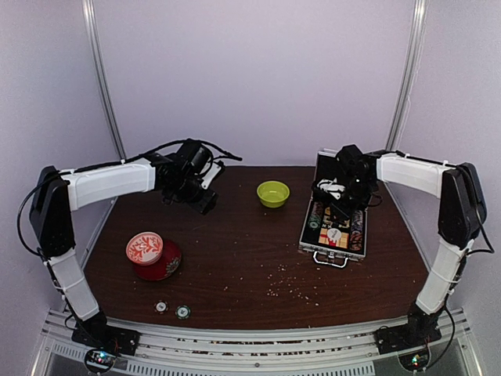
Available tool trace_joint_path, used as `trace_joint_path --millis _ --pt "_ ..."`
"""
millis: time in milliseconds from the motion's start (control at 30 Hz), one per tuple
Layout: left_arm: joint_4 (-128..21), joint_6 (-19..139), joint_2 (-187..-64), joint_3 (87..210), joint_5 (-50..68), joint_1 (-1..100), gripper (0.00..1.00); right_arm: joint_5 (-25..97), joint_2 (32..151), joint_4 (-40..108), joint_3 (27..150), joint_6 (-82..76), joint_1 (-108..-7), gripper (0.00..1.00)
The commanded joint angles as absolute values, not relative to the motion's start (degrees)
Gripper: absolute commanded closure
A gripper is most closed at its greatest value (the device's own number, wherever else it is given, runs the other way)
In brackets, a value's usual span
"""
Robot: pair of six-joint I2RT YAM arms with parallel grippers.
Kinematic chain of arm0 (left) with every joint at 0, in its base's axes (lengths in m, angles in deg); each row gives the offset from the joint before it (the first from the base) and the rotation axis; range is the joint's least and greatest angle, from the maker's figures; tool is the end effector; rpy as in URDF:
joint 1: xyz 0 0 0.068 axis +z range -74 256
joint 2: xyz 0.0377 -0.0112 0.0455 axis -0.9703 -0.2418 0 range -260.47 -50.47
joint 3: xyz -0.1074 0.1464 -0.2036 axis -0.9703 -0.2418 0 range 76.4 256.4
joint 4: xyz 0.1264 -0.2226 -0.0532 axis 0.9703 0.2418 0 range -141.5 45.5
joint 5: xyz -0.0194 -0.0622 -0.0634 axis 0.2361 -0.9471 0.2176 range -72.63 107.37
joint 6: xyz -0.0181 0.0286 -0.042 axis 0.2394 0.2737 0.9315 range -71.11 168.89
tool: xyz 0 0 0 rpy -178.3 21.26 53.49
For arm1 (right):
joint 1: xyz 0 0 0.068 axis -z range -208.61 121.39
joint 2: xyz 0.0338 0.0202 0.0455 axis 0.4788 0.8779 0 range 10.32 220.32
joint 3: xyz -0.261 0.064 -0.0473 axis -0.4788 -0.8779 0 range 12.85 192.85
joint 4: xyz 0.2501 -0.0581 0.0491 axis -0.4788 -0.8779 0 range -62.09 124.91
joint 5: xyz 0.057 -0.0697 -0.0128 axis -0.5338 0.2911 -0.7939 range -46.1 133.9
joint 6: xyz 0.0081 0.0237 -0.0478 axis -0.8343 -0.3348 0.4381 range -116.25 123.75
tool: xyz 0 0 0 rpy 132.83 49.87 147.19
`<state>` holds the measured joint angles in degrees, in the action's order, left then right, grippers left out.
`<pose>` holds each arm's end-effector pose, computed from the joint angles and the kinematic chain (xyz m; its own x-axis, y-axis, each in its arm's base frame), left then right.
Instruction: Pack up texas hold em set
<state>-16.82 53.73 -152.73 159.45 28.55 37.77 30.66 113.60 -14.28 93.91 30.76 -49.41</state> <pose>0.3117 -0.2368 0.2595 -0.6759 0.4273 -0.6004 0.4621 0.8804 0.1064 0.3381 0.1371 0.2303 -0.6015 -0.7013 -0.3825 -0.7711 0.6349 0.0486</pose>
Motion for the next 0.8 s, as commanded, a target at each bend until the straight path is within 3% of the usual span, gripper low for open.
trace_joint_path --millis 0,767 --pt "-17.16 53.93 -153.39 161.22 27.29 38.1 0.47 34.21 115.19 -12.42 93.09 28.74 -49.0 0.84" --pt "-16.69 53.47 -154.27 161.39 27.41 38.11 0.47 36.59 122.1 -9.88 95.86 27.44 -47.33 0.84"
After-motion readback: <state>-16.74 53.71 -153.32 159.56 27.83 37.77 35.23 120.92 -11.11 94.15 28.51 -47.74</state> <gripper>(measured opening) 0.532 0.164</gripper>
